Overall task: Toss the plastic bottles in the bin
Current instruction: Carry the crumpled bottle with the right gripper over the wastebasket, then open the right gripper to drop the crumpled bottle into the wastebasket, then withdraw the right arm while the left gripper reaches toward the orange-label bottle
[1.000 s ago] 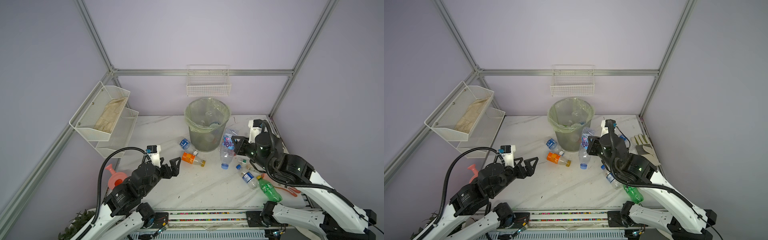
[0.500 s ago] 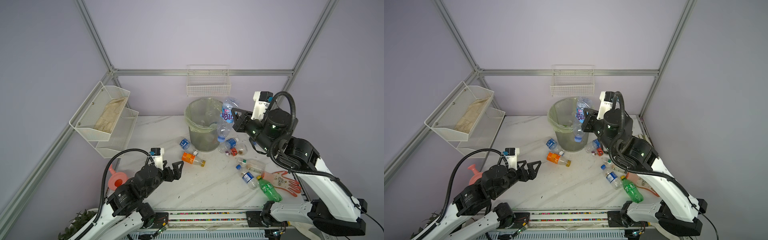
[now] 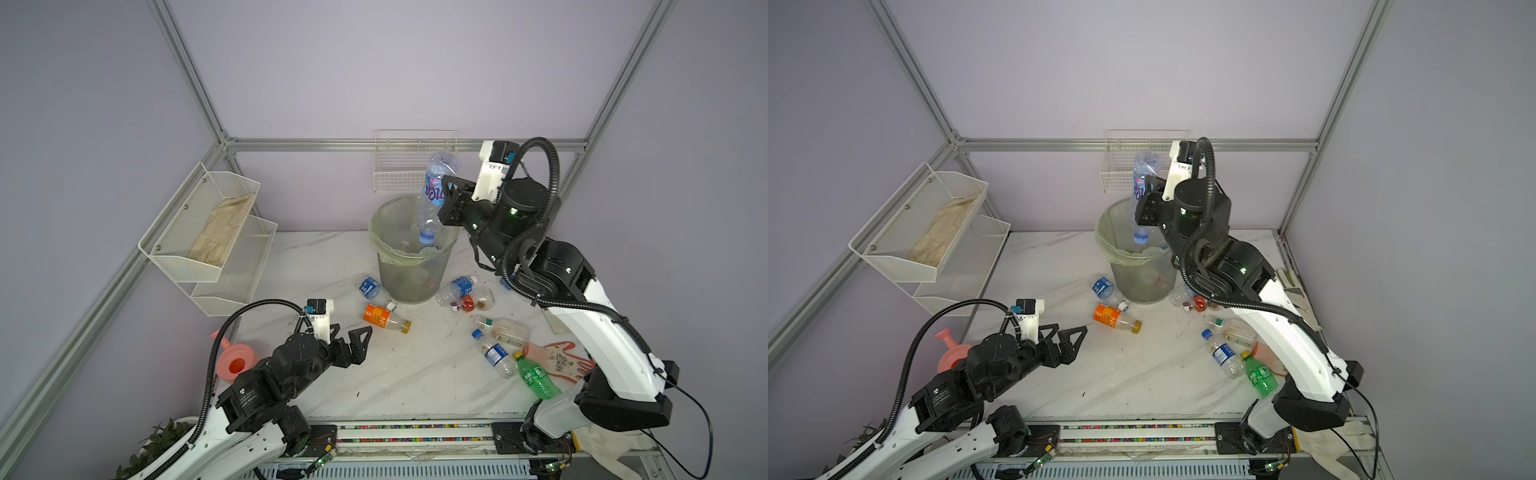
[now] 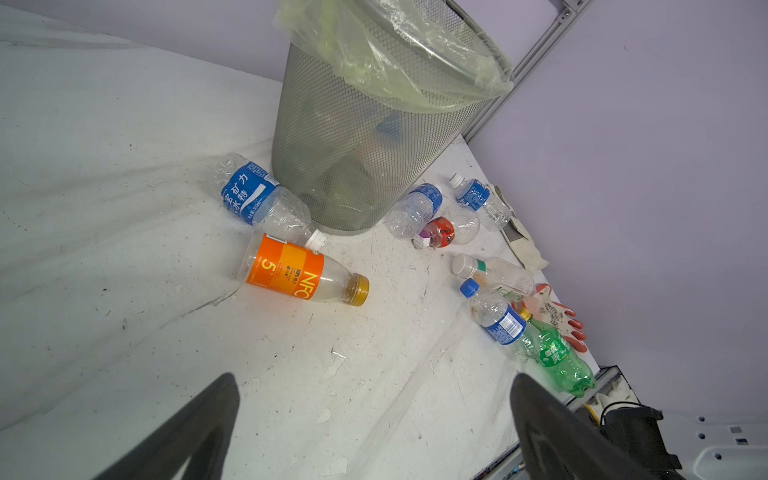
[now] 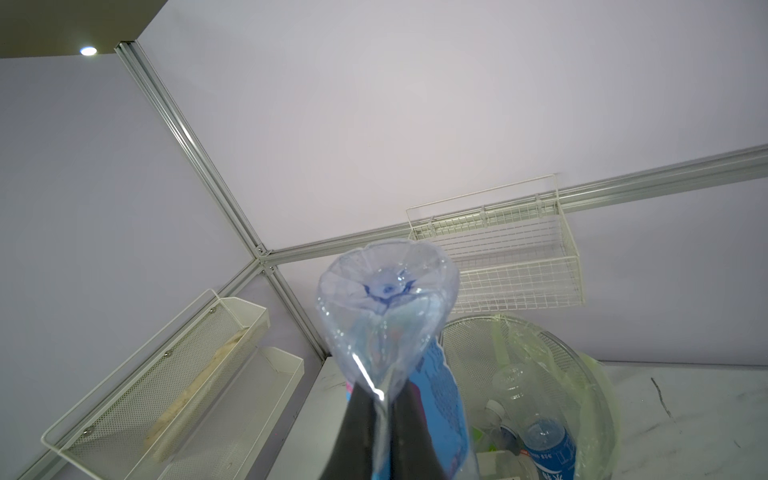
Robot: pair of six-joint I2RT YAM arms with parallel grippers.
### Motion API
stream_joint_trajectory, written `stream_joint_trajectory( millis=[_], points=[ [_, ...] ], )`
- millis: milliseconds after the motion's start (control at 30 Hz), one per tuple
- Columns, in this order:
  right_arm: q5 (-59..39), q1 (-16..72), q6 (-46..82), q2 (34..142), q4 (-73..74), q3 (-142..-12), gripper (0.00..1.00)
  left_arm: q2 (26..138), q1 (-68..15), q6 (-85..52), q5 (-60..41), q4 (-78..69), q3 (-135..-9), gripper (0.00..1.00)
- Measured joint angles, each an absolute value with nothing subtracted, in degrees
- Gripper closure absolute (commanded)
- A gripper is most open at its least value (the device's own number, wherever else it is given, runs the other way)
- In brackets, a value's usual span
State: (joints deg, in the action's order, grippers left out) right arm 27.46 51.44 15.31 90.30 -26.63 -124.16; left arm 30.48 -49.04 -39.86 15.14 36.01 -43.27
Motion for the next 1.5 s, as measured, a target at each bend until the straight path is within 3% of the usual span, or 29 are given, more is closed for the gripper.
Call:
stream_joint_trajectory(
  millis=[333, 433, 467, 533, 1000, 1500],
  points=[
    [29.58, 48.77, 11.49, 105.65, -26.41, -137.23, 1.00, 28.53, -50.17, -39.97, 15.16, 35.64, -43.22, 0.00],
    [27.42, 45.76, 11.64, 109.84, -27.88, -140.97, 0.24, 28.25, -50.39, -39.97, 15.11, 35.64, -43.22, 0.00],
    [26.02, 44.84, 11.75, 111.81, -29.50, -143.48, 0.15, 28.16, -50.41, -39.97, 15.09, 35.64, -43.22, 0.00],
    [24.62, 43.83, 12.12, 114.15, -31.68, -146.28, 0.10, 27.90, -50.46, -39.97, 15.11, 35.64, -43.22, 0.00],
    [20.21, 44.47, 14.31, 100.73, -31.55, -134.65, 0.07, 28.40, -50.74, -40.05, 15.14, 35.68, -43.22, 0.00],
    [17.32, 44.47, 17.89, 84.95, -28.95, -109.32, 0.03, 31.88, -51.27, -42.46, 15.73, 35.68, -43.22, 0.00]
  ],
)
